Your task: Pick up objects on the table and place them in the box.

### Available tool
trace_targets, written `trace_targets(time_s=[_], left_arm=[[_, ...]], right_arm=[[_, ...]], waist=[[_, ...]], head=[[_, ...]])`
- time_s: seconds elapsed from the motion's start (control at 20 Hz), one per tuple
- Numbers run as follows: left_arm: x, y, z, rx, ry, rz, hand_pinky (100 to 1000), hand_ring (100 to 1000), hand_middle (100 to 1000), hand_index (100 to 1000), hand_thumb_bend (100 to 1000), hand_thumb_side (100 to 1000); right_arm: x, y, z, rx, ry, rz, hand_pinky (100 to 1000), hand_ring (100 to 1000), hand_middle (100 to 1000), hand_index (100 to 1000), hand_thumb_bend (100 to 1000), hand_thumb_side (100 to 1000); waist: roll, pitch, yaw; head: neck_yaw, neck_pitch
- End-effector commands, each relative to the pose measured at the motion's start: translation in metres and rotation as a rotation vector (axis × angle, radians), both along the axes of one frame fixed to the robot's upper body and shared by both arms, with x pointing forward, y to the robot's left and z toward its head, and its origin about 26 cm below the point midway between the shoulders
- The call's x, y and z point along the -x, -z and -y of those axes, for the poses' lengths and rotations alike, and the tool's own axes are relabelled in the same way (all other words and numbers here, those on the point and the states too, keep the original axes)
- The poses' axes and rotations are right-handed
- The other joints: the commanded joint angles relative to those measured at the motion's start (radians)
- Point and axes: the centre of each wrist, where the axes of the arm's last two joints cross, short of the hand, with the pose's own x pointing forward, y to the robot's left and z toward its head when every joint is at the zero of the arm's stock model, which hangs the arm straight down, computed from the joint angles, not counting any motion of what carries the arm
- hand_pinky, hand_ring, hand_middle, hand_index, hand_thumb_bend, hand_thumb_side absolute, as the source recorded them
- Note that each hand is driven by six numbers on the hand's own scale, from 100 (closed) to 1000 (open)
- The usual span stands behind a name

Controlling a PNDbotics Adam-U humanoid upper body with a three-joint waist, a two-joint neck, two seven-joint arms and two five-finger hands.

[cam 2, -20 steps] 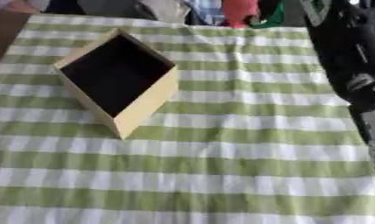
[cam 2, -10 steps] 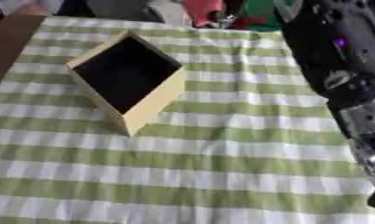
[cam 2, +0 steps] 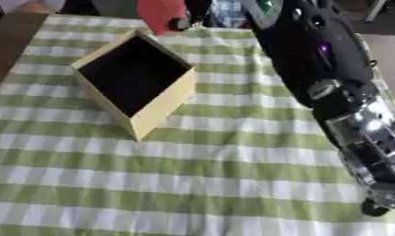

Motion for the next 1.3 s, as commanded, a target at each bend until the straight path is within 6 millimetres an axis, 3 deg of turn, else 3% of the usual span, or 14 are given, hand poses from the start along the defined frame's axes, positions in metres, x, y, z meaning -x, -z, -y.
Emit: trace_targets(time_s=[0.05,0.9,1.05,1.15,1.2,1.25,1.3], left_arm=[[0.001,-0.008,0.002,-0.007,0.013,0.028,1000,524,527,780,100,171],[0.001,-0.008,0.004,0.005,0.017,0.029,1000,520,524,778,100,169],[0.000,-0.008,0.004,0.009,0.017,0.028,1000,520,523,778,100,165],[0.000,-0.008,0.004,0.009,0.017,0.028,1000,520,523,778,100,164],[0.000,-0.008,0.004,0.010,0.018,0.028,1000,519,523,778,100,161],[0.000,-0.008,0.004,0.010,0.018,0.028,1000,519,523,778,100,161],[0.000,-0.008,0.005,0.011,0.019,0.028,1000,519,523,778,100,157]], right_arm=[[0.005,-0.005,-0.010,-0.038,0.006,0.017,666,587,526,620,100,100],[-0.010,0.041,-0.028,0.020,0.045,-0.051,717,639,576,680,100,100],[-0.012,0.047,-0.030,0.044,0.039,-0.066,796,739,667,805,108,100],[-0.012,0.050,-0.031,0.059,0.027,-0.077,822,764,693,847,166,100],[-0.012,0.051,-0.033,0.068,0.018,-0.083,858,802,736,917,244,100],[-0.012,0.051,-0.034,0.079,0.009,-0.089,858,802,736,917,244,100],[-0.012,0.050,-0.034,0.091,0.001,-0.091,869,813,751,942,316,100]], waist=[[0.005,-0.016,0.006],[-0.001,-0.001,0.019],[-0.002,0.001,0.022],[-0.002,0.002,0.024],[-0.003,0.003,0.025],[-0.003,0.003,0.025],[-0.003,0.004,0.025]], head=[[-0.003,-0.006],[-0.005,-0.016],[-0.006,-0.020],[-0.006,-0.021],[-0.006,-0.022],[-0.007,-0.022],[-0.007,-0.024]])
